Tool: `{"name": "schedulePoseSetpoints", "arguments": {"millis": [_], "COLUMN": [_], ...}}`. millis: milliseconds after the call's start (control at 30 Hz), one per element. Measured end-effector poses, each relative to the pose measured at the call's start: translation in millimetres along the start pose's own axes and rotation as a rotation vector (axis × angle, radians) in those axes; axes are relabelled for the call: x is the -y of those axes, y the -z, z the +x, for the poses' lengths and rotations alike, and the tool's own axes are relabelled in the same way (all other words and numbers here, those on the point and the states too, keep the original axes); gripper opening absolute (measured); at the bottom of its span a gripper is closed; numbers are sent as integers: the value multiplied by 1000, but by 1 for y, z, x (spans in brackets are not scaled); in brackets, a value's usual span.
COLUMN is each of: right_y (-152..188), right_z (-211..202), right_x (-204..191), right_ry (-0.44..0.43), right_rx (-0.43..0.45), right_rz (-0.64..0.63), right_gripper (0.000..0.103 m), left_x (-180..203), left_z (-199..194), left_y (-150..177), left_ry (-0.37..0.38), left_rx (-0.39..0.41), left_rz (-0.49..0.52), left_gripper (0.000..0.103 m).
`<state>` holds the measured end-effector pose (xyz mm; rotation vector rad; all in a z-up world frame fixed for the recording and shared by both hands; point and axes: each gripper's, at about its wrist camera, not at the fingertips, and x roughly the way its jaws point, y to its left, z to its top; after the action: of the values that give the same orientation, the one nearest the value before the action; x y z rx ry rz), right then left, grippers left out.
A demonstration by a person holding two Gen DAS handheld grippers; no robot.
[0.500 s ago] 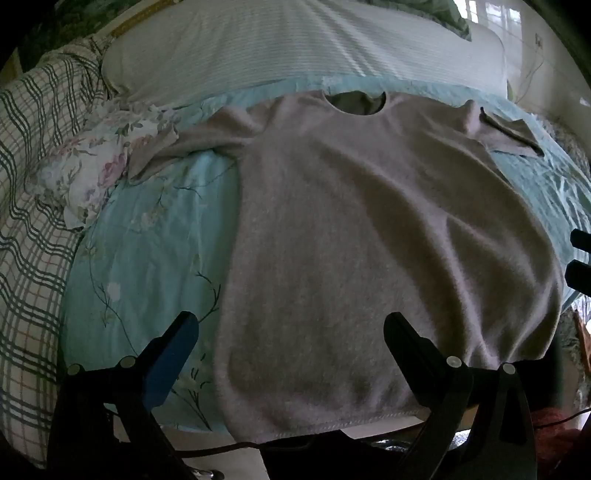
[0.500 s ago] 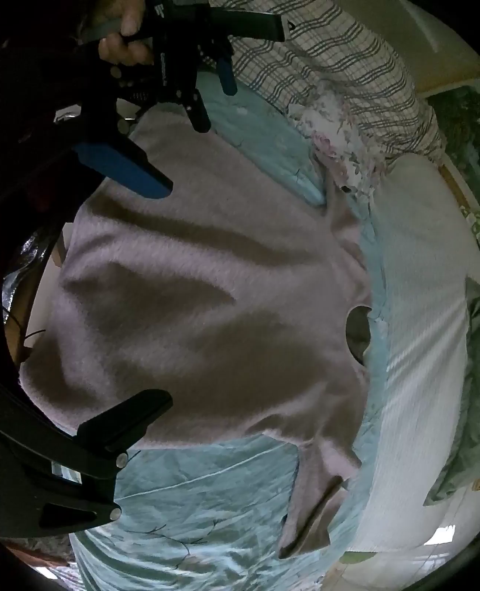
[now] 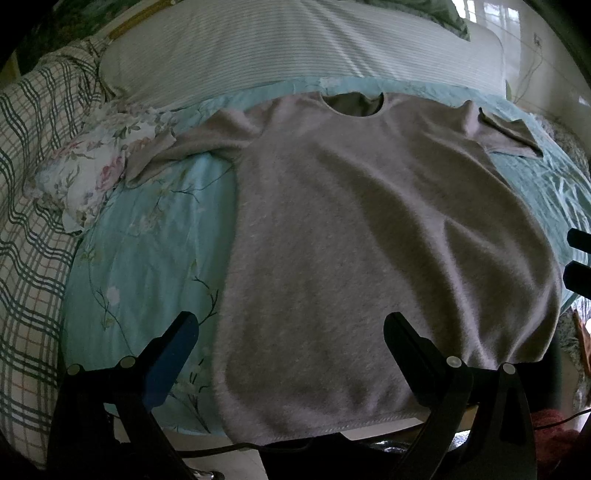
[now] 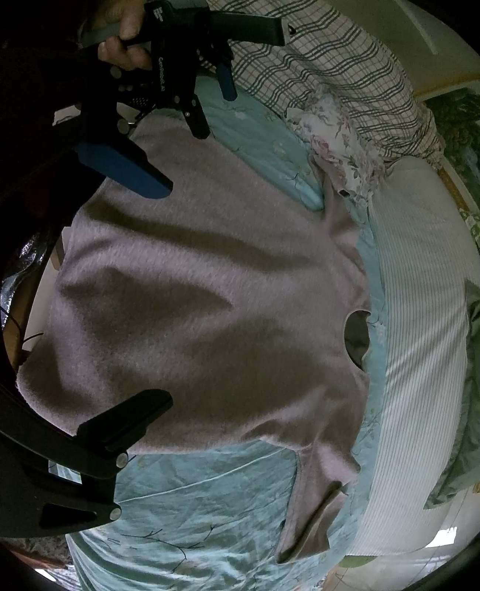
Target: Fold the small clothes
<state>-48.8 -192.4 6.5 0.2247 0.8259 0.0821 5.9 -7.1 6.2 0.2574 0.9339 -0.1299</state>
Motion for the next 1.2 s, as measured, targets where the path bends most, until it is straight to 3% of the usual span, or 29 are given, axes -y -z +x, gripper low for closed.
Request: {"name": "schedulePoseSetpoints", "arguments": {"millis": [833,1200], "right_y": [-1,-2], "right_z": [1,4], "right_x": [2,10], "right_ry": [22,21], "right_rx": [-16,-32], "right_rz": [-12,11], "right_gripper": [103,103], "left_x": [4,8], "left_z": [-2,4], "left_y": [1,0], "left_ry": [4,-49], "left_rx": [13,52], "left_rz": [1,37], "left_gripper": [101,101]}}
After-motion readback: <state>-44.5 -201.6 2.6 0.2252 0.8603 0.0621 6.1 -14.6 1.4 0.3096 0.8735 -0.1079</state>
